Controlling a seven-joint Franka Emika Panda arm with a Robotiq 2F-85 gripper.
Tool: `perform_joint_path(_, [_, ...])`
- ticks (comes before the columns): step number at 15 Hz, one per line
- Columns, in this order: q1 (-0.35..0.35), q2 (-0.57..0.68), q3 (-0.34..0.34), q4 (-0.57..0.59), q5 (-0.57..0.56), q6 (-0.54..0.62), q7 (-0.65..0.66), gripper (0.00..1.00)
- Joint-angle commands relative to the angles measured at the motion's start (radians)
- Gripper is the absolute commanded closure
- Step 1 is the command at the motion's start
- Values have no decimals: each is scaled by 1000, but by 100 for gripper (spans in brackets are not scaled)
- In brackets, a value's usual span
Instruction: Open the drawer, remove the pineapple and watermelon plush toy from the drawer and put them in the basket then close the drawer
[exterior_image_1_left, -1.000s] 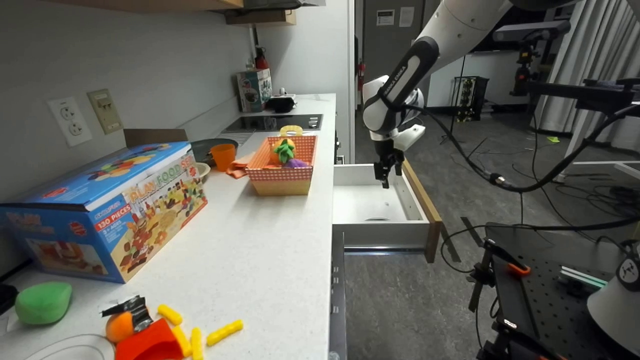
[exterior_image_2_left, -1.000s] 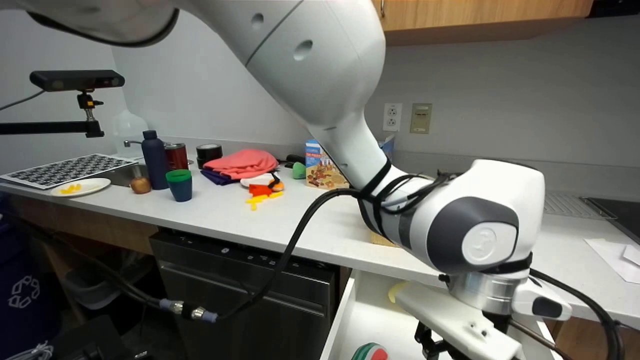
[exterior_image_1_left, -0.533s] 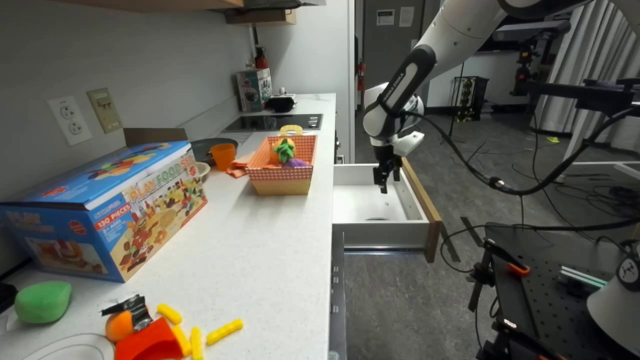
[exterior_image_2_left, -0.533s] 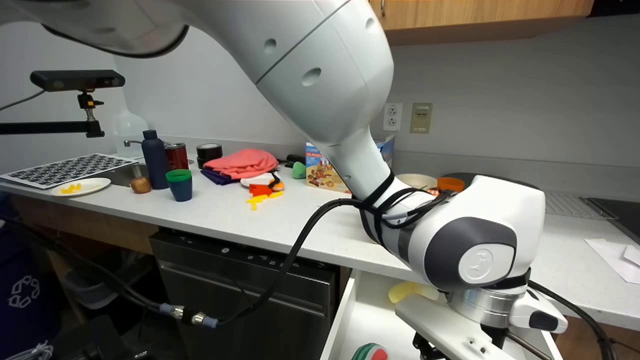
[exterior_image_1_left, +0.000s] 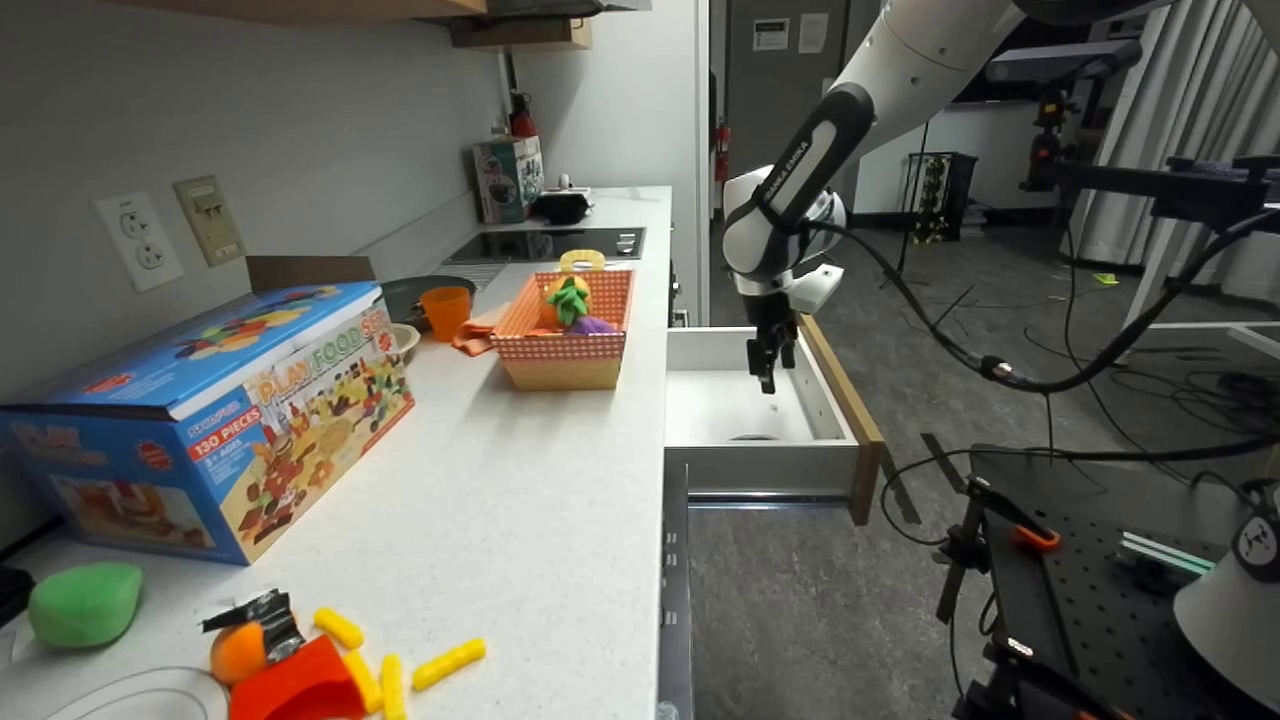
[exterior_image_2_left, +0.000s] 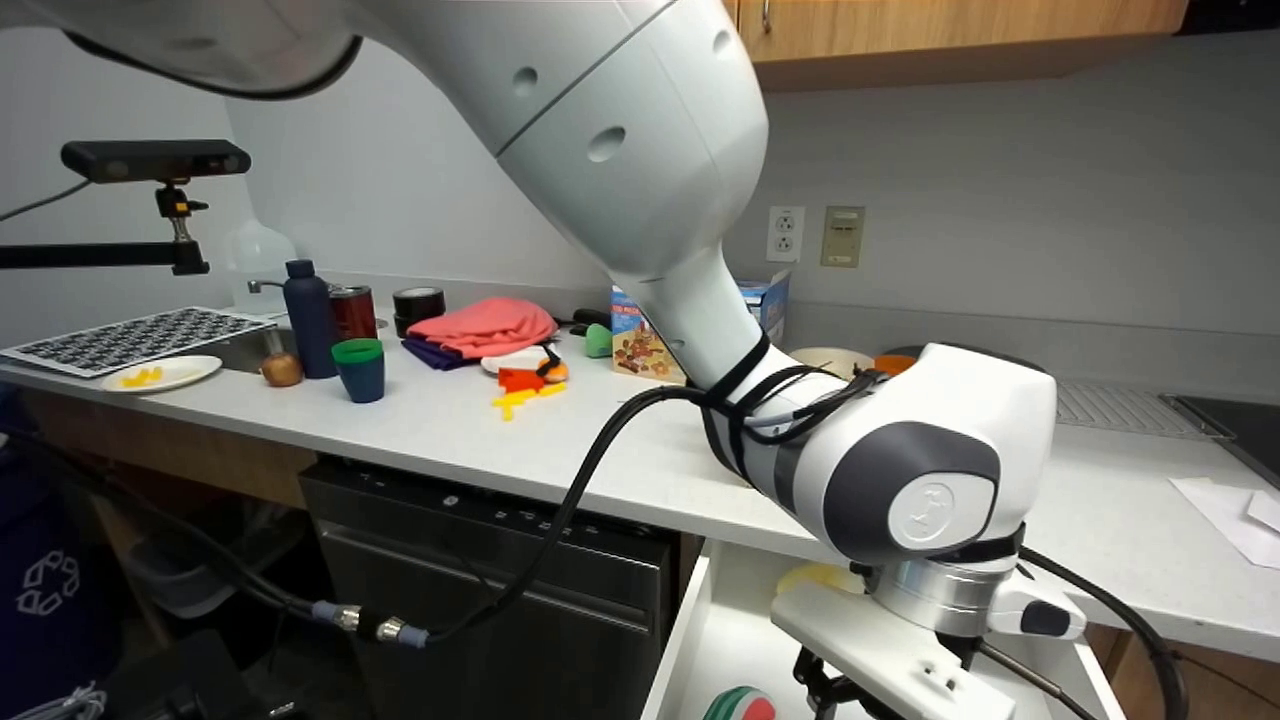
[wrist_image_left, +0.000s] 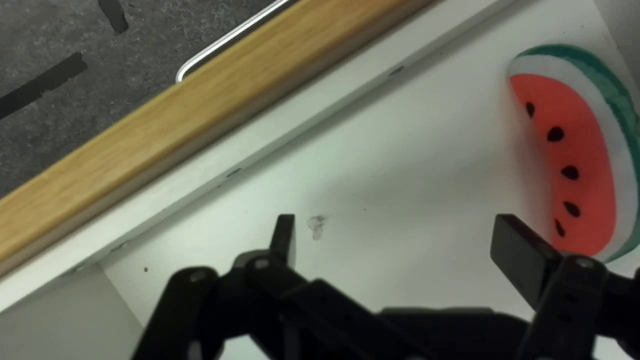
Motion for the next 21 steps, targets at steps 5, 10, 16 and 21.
perform_joint_path(5, [-23,-40,106,-46,50,-117,-244,0])
perform_joint_path(10, [2,-1,126,-17,58,-179,-286,0])
perform_joint_path(16, [20,71,130,32,57,-178,-259,0])
perform_joint_path(21, [27,104,134,62,55,-184,-253,0])
